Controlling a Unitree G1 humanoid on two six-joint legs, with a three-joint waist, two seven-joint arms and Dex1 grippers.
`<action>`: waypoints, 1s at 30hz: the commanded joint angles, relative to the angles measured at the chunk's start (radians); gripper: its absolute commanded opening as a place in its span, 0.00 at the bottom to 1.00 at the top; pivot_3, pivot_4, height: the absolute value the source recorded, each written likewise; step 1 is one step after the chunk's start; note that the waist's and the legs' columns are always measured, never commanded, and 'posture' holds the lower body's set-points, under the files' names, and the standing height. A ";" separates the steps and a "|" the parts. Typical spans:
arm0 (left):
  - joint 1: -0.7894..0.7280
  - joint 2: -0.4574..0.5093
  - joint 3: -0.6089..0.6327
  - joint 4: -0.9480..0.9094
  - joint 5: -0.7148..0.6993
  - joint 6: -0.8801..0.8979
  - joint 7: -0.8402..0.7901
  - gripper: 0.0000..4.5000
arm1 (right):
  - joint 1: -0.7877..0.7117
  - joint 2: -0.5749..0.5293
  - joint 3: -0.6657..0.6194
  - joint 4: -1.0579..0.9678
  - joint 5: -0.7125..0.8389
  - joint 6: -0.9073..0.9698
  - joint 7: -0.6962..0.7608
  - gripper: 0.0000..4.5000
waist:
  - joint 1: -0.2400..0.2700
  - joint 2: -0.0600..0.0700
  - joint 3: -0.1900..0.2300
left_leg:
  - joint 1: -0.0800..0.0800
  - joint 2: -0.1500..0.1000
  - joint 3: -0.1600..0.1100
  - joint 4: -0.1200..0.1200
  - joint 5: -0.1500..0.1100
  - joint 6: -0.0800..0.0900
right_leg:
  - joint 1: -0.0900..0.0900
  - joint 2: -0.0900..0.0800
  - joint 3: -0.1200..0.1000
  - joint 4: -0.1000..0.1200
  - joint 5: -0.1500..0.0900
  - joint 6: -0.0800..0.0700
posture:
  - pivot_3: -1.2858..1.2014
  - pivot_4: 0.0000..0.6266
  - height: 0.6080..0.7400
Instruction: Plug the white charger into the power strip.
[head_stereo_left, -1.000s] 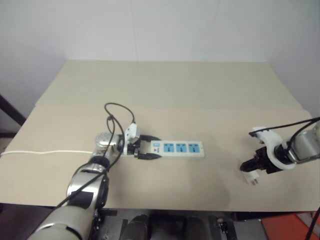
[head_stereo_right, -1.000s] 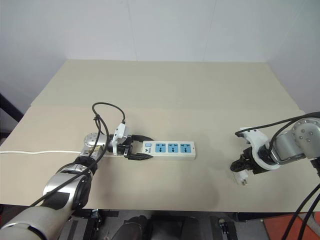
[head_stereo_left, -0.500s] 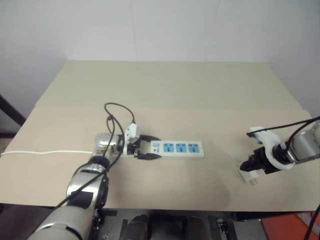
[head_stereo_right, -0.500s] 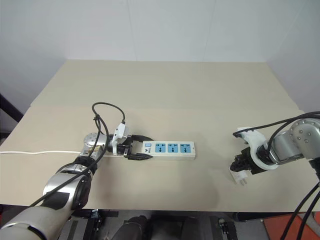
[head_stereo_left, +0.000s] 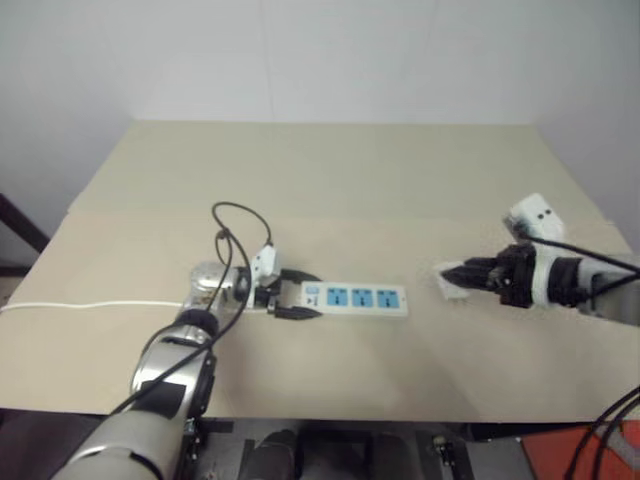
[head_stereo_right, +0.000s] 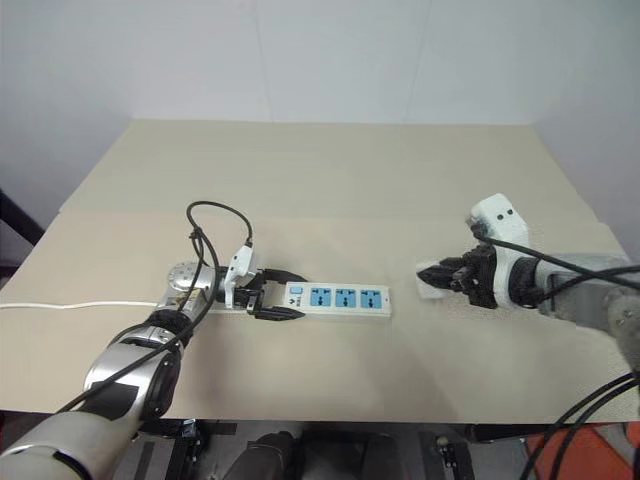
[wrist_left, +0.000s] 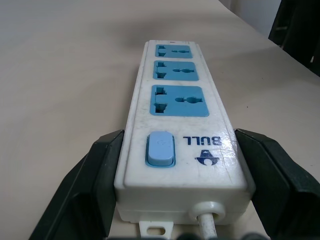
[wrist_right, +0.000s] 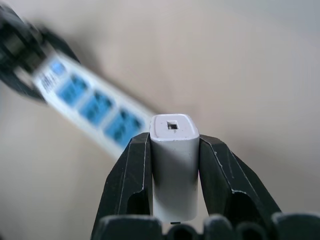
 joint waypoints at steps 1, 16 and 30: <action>0.013 0.010 -0.060 -0.042 -0.023 0.018 -0.011 0.72 | 0.005 0.102 -0.060 0.047 -0.081 -0.261 0.183 0.25 | -0.005 0.000 0.000 | 0.000 0.000 0.000 0.000 0.000 0.000 | 0.000 0.000 0.000 0.000 0.000 0.000 | 0.52 0.24 1.00; 0.088 0.031 -0.129 -0.174 -0.139 0.055 -0.011 0.72 | -0.129 0.467 0.184 0.371 -0.322 -0.702 0.751 0.25 | -0.022 0.001 0.000 | 0.002 0.000 0.000 -0.001 0.002 -0.003 | 0.000 0.001 0.001 0.001 0.000 0.000 | 0.52 0.24 1.00; 0.162 0.028 -0.107 -0.263 -0.146 0.094 -0.011 0.72 | -0.199 0.644 0.224 0.631 -0.478 -0.920 0.799 0.25 | -0.021 0.002 0.000 | 0.002 0.000 -0.001 -0.002 0.005 -0.009 | -0.001 0.001 0.002 0.001 0.000 0.000 | 0.52 0.24 1.00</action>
